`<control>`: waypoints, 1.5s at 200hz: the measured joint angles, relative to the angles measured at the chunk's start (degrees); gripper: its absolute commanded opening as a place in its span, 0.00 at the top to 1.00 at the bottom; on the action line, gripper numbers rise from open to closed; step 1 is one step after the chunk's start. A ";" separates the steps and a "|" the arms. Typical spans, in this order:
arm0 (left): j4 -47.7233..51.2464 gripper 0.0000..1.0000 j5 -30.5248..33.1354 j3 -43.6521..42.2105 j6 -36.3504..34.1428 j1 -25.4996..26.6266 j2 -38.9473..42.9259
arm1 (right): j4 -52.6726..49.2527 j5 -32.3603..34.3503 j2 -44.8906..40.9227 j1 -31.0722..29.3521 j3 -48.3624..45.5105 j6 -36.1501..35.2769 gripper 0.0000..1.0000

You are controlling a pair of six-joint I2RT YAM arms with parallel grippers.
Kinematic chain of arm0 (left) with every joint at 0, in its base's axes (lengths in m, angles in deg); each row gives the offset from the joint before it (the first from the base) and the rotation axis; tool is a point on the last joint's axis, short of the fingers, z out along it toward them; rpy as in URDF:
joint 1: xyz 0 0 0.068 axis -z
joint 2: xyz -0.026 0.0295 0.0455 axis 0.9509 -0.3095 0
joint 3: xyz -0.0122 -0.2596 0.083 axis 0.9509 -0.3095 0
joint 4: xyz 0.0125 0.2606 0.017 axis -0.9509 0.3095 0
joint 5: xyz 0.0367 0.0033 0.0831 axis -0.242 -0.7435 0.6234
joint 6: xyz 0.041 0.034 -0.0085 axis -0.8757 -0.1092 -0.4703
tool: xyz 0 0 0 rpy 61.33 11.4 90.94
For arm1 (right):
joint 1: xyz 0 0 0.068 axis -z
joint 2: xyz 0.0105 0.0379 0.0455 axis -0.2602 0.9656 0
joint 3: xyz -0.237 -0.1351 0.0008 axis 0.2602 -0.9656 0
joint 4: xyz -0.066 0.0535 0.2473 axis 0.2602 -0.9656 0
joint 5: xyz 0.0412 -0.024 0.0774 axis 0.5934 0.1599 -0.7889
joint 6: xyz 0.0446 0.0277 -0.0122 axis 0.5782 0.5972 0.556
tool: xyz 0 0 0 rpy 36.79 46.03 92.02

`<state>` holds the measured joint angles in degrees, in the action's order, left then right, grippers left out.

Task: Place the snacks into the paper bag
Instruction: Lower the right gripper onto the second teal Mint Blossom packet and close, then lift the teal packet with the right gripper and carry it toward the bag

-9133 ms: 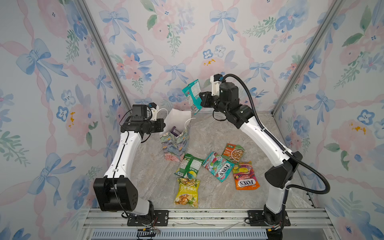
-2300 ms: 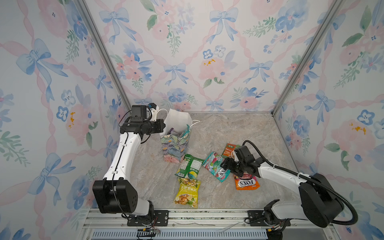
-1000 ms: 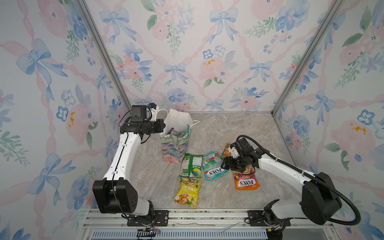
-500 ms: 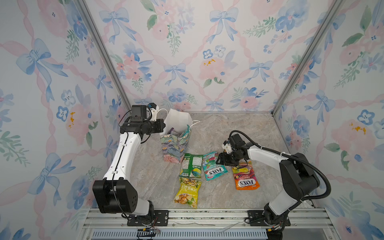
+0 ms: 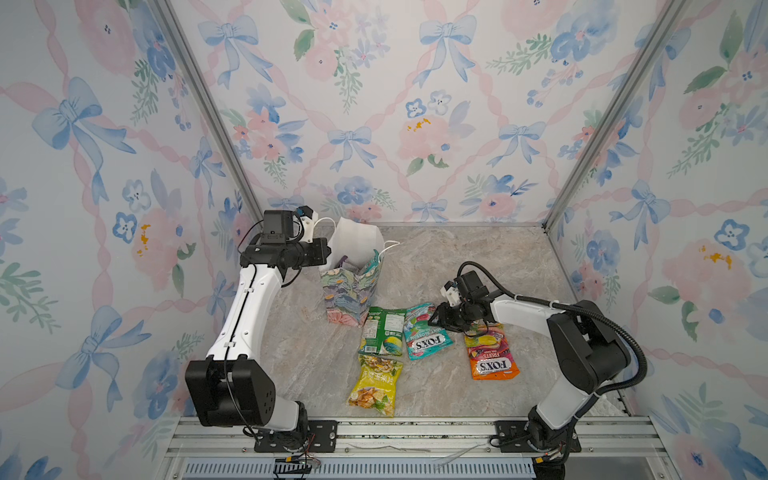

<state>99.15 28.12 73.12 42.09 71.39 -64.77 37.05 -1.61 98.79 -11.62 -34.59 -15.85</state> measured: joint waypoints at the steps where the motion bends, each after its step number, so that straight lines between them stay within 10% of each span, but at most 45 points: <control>1: 0.00 1.00 0.00 0.00 0.00 0.00 0.00 | 0.13 -0.07 0.00 0.00 0.00 -0.04 0.69; 63: 0.00 1.00 0.00 0.00 0.00 0.00 0.00 | 1.84 -0.52 -0.42 0.00 -0.04 2.01 1.00; 300: 0.00 1.00 -0.02 0.00 0.00 0.00 0.00 | -13.51 16.04 -18.93 -0.33 22.88 4.55 1.00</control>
<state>99.15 28.10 73.12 42.09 71.39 -64.77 23.54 14.44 79.86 -11.95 -11.71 -11.30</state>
